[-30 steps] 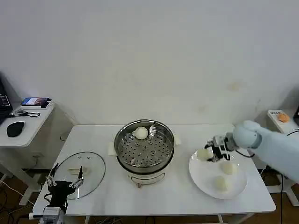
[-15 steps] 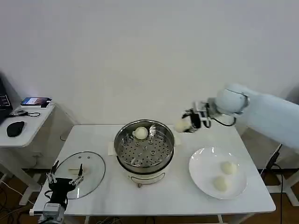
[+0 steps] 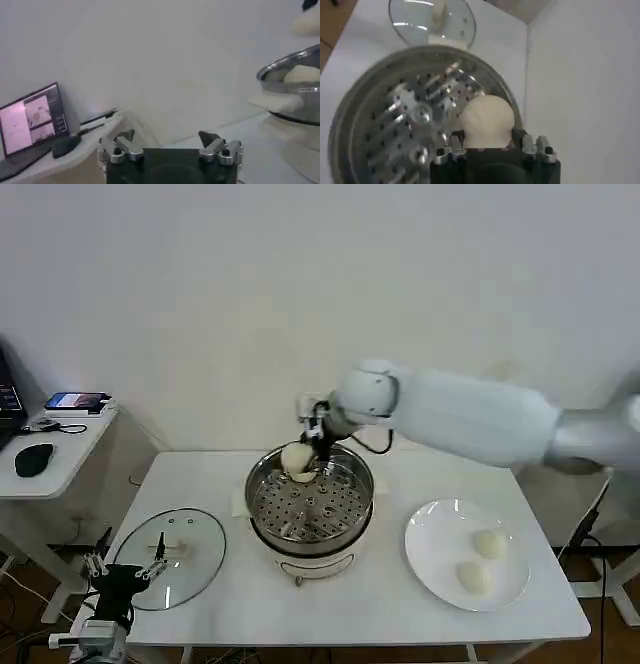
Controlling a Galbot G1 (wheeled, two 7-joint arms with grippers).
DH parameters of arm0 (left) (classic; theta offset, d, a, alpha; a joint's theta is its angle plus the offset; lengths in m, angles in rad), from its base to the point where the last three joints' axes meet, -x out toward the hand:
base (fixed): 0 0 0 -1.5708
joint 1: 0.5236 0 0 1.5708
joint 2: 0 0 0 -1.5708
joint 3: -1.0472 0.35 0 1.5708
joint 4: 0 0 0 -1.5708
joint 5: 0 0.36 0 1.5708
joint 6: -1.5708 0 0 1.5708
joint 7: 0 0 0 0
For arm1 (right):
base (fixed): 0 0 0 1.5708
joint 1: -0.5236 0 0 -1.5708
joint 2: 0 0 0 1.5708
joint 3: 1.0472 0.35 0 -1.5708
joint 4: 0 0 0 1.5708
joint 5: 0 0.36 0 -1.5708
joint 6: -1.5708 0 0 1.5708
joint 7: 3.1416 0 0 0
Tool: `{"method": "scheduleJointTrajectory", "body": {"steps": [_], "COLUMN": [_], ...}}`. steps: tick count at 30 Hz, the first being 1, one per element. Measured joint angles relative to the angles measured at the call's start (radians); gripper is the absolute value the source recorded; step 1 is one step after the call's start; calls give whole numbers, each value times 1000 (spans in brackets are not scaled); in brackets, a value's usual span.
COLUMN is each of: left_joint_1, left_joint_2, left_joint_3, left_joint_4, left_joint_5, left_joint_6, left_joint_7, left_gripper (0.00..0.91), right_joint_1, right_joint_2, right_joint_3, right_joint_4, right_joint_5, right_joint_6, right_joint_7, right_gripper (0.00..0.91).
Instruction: Take steamed baozi put them in steamer then cover it.
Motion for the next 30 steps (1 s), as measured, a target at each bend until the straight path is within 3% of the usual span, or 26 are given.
{"method": "scheduleJointTrajectory", "body": {"steps": [12,21,22,23,30], "left_joint_1": [-8,-6,-6,-6,1], "left_joint_2": [-6,-8,-8,-9,-10], "left_joint_3": [-1,-3,-3,-3,-3], "left_joint_4": [8,11,11,11,4], "left_joint_5": [0,0,0,0,1], "left_joint_6": [-1,-2,-3,-4,-4], "left_joint_7": [0,-1,-1,-1,-1], "left_gripper": [907,907,907,907,907], "right_joint_1": [-83,-104,-106,-109,-120], "right_joint_2": [111,140,141,142,143], "right_joint_3": [-10,-19,-21,-23,-17], "right_joint_4": [-98,-122,-124,-125,-127], "right_joint_5": [43,46,45,45,39], "right_joint_6": [-60,-82,-83,-83,-81], "right_joint_7": [31,30,30,30,40], "right_gripper": [645,645,695,907,907]}}
